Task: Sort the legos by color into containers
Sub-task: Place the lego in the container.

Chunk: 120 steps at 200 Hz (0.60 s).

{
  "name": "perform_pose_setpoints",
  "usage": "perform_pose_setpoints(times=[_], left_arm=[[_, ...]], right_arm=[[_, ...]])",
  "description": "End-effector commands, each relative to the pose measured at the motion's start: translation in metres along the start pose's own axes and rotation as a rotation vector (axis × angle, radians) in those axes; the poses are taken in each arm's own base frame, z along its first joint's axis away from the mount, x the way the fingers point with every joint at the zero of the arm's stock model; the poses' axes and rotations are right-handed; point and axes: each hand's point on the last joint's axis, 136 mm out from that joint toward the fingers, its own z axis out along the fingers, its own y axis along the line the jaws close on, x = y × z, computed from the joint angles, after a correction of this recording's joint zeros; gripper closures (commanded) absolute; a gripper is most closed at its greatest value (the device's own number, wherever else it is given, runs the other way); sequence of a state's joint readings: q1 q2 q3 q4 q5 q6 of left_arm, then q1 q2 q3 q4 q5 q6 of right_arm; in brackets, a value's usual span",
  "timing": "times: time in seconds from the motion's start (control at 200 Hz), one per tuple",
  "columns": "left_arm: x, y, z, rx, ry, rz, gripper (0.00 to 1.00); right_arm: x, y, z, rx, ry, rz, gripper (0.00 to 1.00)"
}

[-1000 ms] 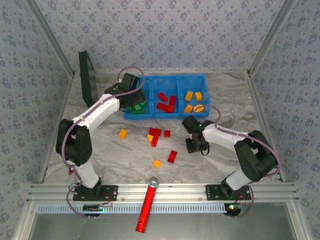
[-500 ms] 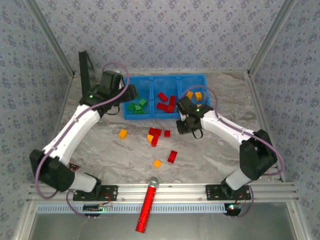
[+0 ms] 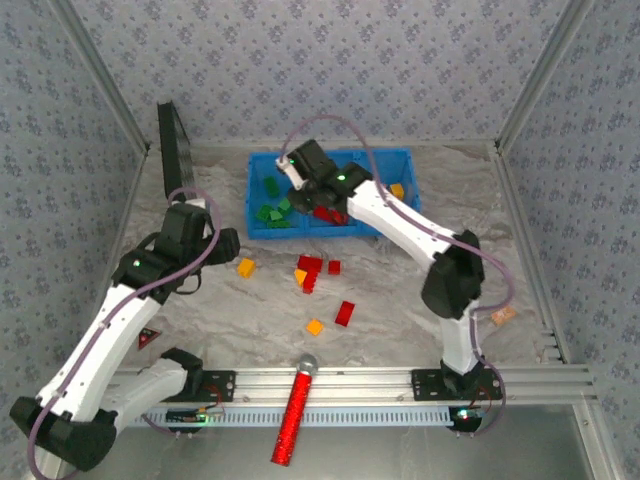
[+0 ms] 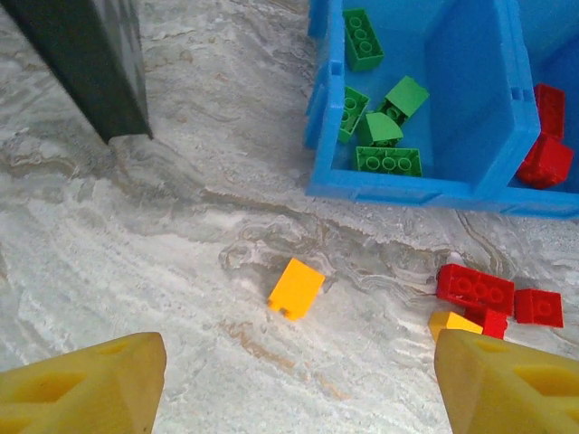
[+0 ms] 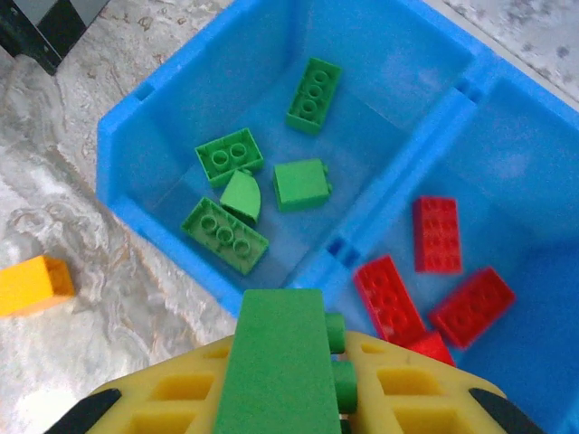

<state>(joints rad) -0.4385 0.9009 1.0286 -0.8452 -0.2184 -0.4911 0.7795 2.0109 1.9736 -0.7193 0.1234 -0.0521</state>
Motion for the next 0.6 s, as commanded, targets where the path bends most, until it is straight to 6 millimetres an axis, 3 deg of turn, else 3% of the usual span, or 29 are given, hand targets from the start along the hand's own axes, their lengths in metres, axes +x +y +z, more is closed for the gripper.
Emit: perform_pose_setpoints(times=[0.0,0.22,0.44,0.595], left_arm=[[0.023,0.018,-0.008,-0.042,0.041,-0.027,0.20],[0.051,0.032,-0.009,-0.057,0.085,-0.069,0.19],[0.072,0.037,0.003,-0.076,0.149,-0.077,0.19],[0.092,0.029,0.022,-0.036,0.216,-0.115,0.19]], right_arm=[[-0.004,0.019,0.031,0.003,0.035,-0.125,0.77],[0.001,0.043,0.090,0.006,0.097,-0.211,0.77],[0.012,0.051,0.114,-0.010,0.125,-0.200,0.75],[0.023,0.052,0.128,-0.020,0.148,-0.203,0.71]])
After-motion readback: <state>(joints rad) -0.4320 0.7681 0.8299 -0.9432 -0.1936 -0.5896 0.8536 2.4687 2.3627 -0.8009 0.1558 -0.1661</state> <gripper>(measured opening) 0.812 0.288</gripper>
